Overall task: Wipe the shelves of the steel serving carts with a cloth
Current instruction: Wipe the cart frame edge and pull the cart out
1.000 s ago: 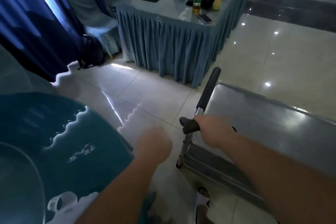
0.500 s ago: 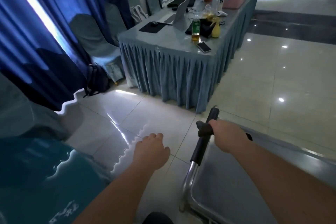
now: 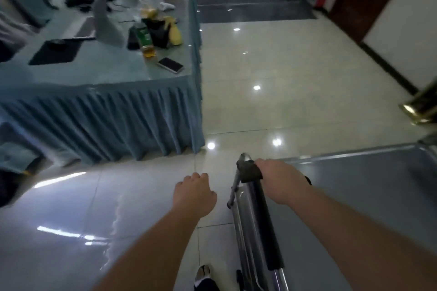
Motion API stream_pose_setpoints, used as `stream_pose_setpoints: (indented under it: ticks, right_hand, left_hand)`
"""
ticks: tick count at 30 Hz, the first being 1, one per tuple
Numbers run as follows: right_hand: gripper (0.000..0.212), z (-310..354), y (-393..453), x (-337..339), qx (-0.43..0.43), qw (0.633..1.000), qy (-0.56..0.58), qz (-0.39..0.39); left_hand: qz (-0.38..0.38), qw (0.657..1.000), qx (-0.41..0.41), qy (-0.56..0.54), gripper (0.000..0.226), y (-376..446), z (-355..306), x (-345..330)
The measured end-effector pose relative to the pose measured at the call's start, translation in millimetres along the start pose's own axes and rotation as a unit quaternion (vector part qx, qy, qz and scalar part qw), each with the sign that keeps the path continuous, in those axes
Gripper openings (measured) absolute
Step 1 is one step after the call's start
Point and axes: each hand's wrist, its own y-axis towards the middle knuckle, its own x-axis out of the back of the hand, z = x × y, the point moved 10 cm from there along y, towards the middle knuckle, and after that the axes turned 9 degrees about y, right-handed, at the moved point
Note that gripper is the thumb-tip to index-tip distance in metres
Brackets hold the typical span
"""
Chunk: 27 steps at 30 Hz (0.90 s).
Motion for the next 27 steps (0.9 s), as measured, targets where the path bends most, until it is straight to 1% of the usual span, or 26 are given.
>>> stream_pose_setpoints:
  ticks: [4, 7, 10, 14, 18, 22, 27]
  right_hand:
    - [0.039, -24, -13, 12, -0.072, 0.996, 0.040, -0.028]
    - [0.045, -50, -26, 16, -0.119, 0.990, 0.062, -0.049]
    - [0.047, -72, -33, 17, -0.141, 0.984, 0.079, -0.068]
    - [0.034, -77, -25, 16, -0.152, 0.975, 0.126, -0.098]
    - [0.022, -63, 2, 13, -0.148, 0.978, 0.122, -0.085]
    - [0.025, -44, 48, 20, -0.147, 0.982, 0.092, -0.082]
    - [0.026, -21, 134, 27, -0.176, 0.978, 0.063, -0.091]
  left_hand:
    - [-0.008, 0.998, -0.062, 0.025, 0.051, 26, -31, 17]
    - [-0.012, 0.994, -0.094, 0.044, 0.051, 33, -51, 25]
    - [-0.021, 0.993, -0.106, 0.040, 0.055, 33, -62, 37]
    - [-0.035, 0.992, -0.117, 0.012, 0.059, 29, -62, 55]
    - [-0.046, 0.991, -0.123, 0.027, 0.058, 42, -44, 71]
    - [-0.046, 0.989, -0.133, 0.049, 0.054, 85, -16, 80]
    - [-0.041, 0.980, -0.180, 0.069, 0.051, 170, 23, 103]
